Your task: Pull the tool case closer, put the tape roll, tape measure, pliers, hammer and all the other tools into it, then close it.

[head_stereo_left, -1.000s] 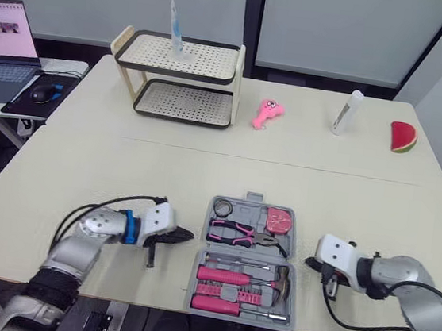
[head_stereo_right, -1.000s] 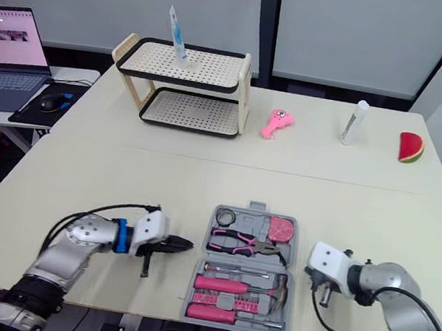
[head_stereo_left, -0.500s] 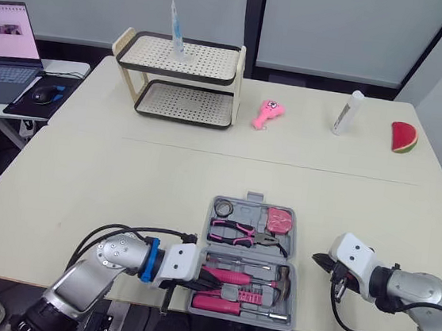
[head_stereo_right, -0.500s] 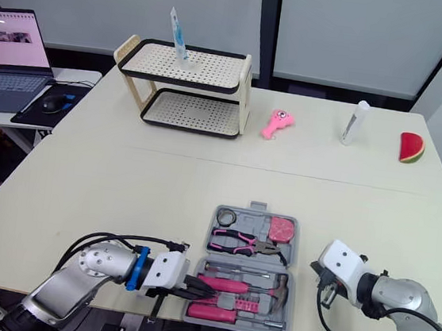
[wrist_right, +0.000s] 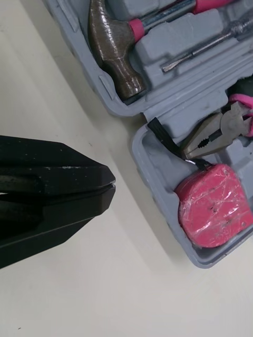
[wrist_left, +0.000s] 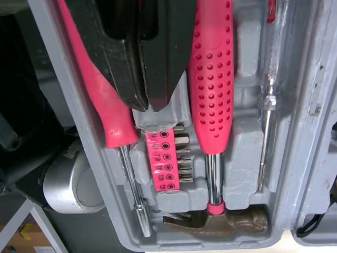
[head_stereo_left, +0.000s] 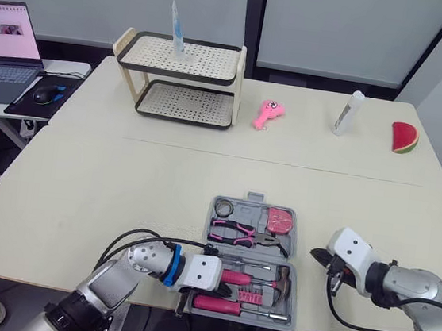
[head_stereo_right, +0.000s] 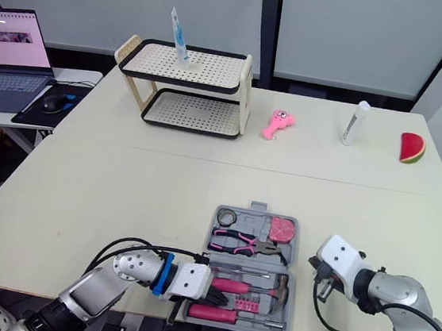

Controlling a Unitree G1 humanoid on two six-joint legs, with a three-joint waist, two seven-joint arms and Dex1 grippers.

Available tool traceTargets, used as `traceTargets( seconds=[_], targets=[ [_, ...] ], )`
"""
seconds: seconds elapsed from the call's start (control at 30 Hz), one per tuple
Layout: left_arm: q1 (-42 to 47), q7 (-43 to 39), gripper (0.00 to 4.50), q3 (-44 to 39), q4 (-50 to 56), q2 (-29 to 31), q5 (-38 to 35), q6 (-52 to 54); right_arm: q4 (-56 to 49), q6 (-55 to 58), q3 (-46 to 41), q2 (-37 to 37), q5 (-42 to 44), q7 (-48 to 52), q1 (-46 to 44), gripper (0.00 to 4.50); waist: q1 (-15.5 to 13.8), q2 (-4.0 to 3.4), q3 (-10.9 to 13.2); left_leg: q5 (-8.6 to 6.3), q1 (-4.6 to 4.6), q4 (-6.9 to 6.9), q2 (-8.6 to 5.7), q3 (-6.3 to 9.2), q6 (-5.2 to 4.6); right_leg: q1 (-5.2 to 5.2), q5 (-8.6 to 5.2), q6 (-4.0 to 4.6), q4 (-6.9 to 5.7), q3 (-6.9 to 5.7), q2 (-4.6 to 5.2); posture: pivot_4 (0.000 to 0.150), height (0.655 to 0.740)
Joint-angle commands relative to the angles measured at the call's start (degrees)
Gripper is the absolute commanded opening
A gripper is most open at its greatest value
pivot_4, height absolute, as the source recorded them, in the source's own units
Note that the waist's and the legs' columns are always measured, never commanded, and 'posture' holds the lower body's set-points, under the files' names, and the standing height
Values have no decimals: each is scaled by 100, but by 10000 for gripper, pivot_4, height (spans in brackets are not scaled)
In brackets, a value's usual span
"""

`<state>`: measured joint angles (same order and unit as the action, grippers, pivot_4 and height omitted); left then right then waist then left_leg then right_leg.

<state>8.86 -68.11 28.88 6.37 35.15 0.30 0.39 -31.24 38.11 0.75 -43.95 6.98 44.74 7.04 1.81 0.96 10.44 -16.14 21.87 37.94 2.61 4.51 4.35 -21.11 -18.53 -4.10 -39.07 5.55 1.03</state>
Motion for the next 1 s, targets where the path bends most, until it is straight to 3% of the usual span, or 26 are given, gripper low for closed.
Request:
traceTargets(
  seconds=[0.03, 0.13, 0.3, 0.5, 0.67, 1.0],
  targets=[
    [-6, 32, 542, 103, -70, 26, 161, 26, -128, 910, -373, 302, 719, -49, -340, 0, 2, 1, 0, 0, 0, 0, 0, 0, 0, 0, 0, 0, 0, 0, 0, 1500, 7350],
    [61, 51, 0, 168, -55, -19, 225, 172, 105, 2529, -968, 889, 1745, -150, -1005, 5597, 12, 0, 3, 0, 0, -4, 0, 1, 0, 0, 0, 0, 5, 4, -1, 1500, 7350],
    [143, 31, 0, 254, -72, -10, 278, 242, 597, 3588, -1167, 1302, 2106, -622, -1785, 16574, -12, 0, 5, -1, 8, -11, -3, 2, -1, -7, 0, -1, 16, 3, 0, 1500, 7350],
    [170, 2, 0, 318, -176, 51, 316, 172, 1296, 3661, -1002, 1425, 2024, -1035, -2201, 30112, -8, -2, 6, -1, 17, -14, -4, 0, -1, -15, -1, -1, 19, 2, 2, 1500, 7350],
    [168, 1, 0, 342, -234, 69, 322, 122, 1727, 3558, -909, 1749, 1967, -1411, -2489, 44664, 8, -5, 5, -1, 14, -15, -3, 1, -1, -17, -1, -1, 14, 3, 1, 1500, 7350],
    [155, -24, 0, 402, -349, 91, 360, 37, 2650, 3445, -665, 2232, 1944, -1693, -2875, 44664, 21, -10, 3, -1, 13, -15, -3, 0, -1, -17, -1, -2, 14, 4, 1, 1500, 7350]
  ],
)
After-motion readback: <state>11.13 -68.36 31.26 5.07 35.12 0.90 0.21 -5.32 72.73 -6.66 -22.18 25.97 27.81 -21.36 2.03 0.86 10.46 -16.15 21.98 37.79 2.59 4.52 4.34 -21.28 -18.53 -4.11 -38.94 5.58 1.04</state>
